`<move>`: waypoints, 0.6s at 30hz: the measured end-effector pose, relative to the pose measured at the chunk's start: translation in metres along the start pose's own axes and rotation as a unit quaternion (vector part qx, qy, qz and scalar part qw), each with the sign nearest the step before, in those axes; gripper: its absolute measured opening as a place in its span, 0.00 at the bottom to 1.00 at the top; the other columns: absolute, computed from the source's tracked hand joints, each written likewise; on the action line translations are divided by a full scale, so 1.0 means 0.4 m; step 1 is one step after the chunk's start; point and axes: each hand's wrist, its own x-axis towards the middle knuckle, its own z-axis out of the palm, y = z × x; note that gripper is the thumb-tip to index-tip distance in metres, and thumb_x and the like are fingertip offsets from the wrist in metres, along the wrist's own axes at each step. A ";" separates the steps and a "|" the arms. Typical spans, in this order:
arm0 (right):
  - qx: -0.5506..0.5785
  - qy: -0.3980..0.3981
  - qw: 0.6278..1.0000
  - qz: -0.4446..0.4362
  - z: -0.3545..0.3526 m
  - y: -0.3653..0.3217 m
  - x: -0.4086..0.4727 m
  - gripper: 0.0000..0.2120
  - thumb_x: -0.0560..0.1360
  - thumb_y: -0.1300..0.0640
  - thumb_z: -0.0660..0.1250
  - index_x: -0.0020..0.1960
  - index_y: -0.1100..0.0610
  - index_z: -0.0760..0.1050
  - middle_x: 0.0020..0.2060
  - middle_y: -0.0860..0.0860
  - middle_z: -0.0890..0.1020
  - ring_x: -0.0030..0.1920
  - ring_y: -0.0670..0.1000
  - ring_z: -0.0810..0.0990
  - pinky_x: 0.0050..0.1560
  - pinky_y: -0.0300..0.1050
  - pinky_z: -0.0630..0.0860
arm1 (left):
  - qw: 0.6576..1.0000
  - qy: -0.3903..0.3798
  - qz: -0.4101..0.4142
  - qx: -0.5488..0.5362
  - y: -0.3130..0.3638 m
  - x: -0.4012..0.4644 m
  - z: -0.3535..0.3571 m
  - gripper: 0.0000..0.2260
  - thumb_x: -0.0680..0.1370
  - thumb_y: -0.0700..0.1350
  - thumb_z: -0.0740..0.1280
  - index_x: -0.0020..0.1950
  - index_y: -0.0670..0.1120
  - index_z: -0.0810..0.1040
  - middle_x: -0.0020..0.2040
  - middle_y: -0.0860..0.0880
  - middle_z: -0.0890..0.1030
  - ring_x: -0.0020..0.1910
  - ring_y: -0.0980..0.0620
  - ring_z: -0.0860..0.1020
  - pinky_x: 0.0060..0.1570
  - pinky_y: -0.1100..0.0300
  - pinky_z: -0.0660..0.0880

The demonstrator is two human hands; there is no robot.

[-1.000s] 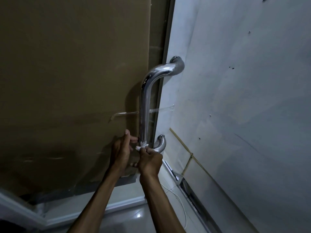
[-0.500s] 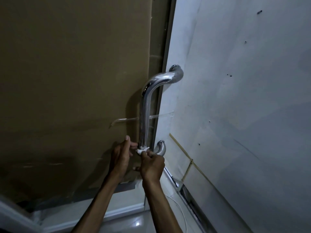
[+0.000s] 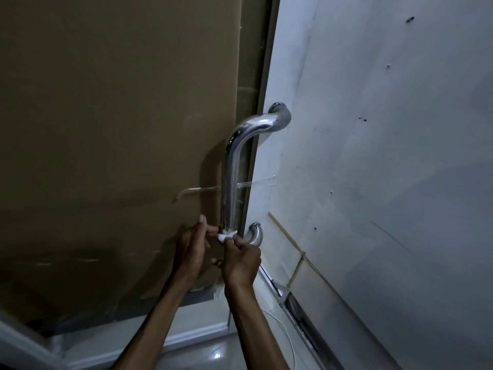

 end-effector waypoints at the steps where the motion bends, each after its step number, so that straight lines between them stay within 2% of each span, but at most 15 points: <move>1: -0.002 0.002 1.000 -0.017 -0.003 -0.010 0.005 0.07 0.79 0.58 0.72 0.49 0.50 0.89 0.39 0.48 0.88 0.39 0.52 0.88 0.39 0.53 0.87 | 1.000 -0.002 0.000 0.000 -0.001 0.000 -0.001 0.26 0.79 0.71 0.53 0.41 0.62 0.86 0.38 0.40 0.84 0.40 0.45 0.82 0.49 0.43 0.78; 3: -0.020 0.009 0.999 -0.036 -0.004 -0.006 0.007 0.10 0.80 0.56 0.72 0.46 0.44 0.88 0.38 0.45 0.88 0.40 0.50 0.88 0.41 0.55 0.87 | 1.000 -0.006 0.002 0.002 0.003 -0.002 -0.001 0.26 0.79 0.71 0.52 0.41 0.62 0.86 0.38 0.39 0.83 0.40 0.43 0.82 0.49 0.43 0.78; 4: -0.026 0.013 0.999 -0.027 -0.003 0.000 0.000 0.13 0.80 0.56 0.72 0.42 0.39 0.86 0.37 0.43 0.87 0.40 0.50 0.87 0.42 0.56 0.86 | 1.000 -0.008 0.005 0.003 0.004 -0.001 -0.002 0.26 0.80 0.70 0.52 0.41 0.62 0.86 0.38 0.40 0.84 0.40 0.43 0.82 0.49 0.44 0.78; 6: -0.033 0.021 0.999 -0.001 0.001 0.024 -0.008 0.22 0.79 0.56 0.71 0.33 0.32 0.83 0.34 0.39 0.86 0.40 0.51 0.87 0.43 0.59 0.86 | 1.000 -0.007 0.014 0.004 0.003 0.000 -0.003 0.25 0.80 0.70 0.52 0.41 0.62 0.86 0.39 0.42 0.84 0.39 0.48 0.81 0.48 0.46 0.77; 7: -0.041 0.023 0.999 0.005 0.002 0.028 -0.008 0.23 0.79 0.57 0.71 0.32 0.32 0.82 0.34 0.38 0.86 0.40 0.52 0.87 0.44 0.59 0.86 | 1.000 -0.007 0.017 0.006 0.003 -0.001 -0.004 0.25 0.80 0.70 0.52 0.41 0.62 0.86 0.39 0.42 0.85 0.38 0.50 0.80 0.48 0.47 0.77; 9: -0.035 0.015 0.999 0.007 -0.005 0.005 -0.003 0.18 0.78 0.58 0.72 0.34 0.40 0.85 0.35 0.43 0.86 0.39 0.52 0.87 0.43 0.57 0.86 | 1.000 -0.012 0.017 0.004 0.005 0.000 -0.003 0.25 0.81 0.69 0.52 0.41 0.62 0.86 0.39 0.43 0.84 0.37 0.52 0.80 0.47 0.48 0.76; 12: -0.012 -0.003 1.000 -0.020 -0.011 -0.017 0.015 0.09 0.81 0.59 0.70 0.48 0.48 0.88 0.40 0.47 0.88 0.40 0.50 0.87 0.43 0.53 0.87 | 1.000 -0.010 0.009 -0.009 0.009 -0.002 -0.001 0.24 0.81 0.66 0.53 0.40 0.60 0.86 0.37 0.41 0.83 0.38 0.48 0.80 0.45 0.50 0.76; 13: -0.018 0.002 1.000 -0.026 -0.012 -0.014 0.014 0.09 0.81 0.58 0.70 0.50 0.48 0.88 0.41 0.46 0.88 0.42 0.49 0.87 0.44 0.53 0.87 | 1.000 -0.011 0.007 -0.013 0.010 -0.004 0.000 0.25 0.81 0.66 0.54 0.40 0.59 0.86 0.37 0.41 0.83 0.38 0.47 0.80 0.45 0.51 0.76; 14: -0.028 0.008 0.999 -0.030 -0.008 -0.007 0.010 0.11 0.81 0.57 0.70 0.49 0.44 0.87 0.40 0.44 0.88 0.42 0.49 0.87 0.45 0.54 0.87 | 1.000 -0.014 0.008 -0.012 0.010 -0.004 0.000 0.25 0.81 0.66 0.53 0.40 0.58 0.86 0.37 0.43 0.84 0.38 0.48 0.80 0.45 0.52 0.75; 16: -0.045 0.019 0.999 -0.025 -0.004 0.014 -0.003 0.19 0.80 0.56 0.71 0.38 0.34 0.84 0.36 0.40 0.86 0.41 0.50 0.87 0.45 0.57 0.86 | 1.000 -0.017 0.008 -0.006 0.004 -0.003 -0.001 0.27 0.81 0.68 0.53 0.41 0.56 0.87 0.39 0.45 0.85 0.38 0.50 0.80 0.46 0.51 0.75; 18: -0.059 0.029 0.998 -0.015 -0.003 0.024 -0.004 0.25 0.80 0.56 0.71 0.30 0.32 0.80 0.32 0.37 0.84 0.39 0.50 0.87 0.44 0.59 0.86 | 1.000 -0.019 0.004 -0.003 -0.004 0.000 -0.003 0.27 0.80 0.70 0.52 0.42 0.58 0.86 0.40 0.43 0.85 0.39 0.48 0.80 0.47 0.48 0.76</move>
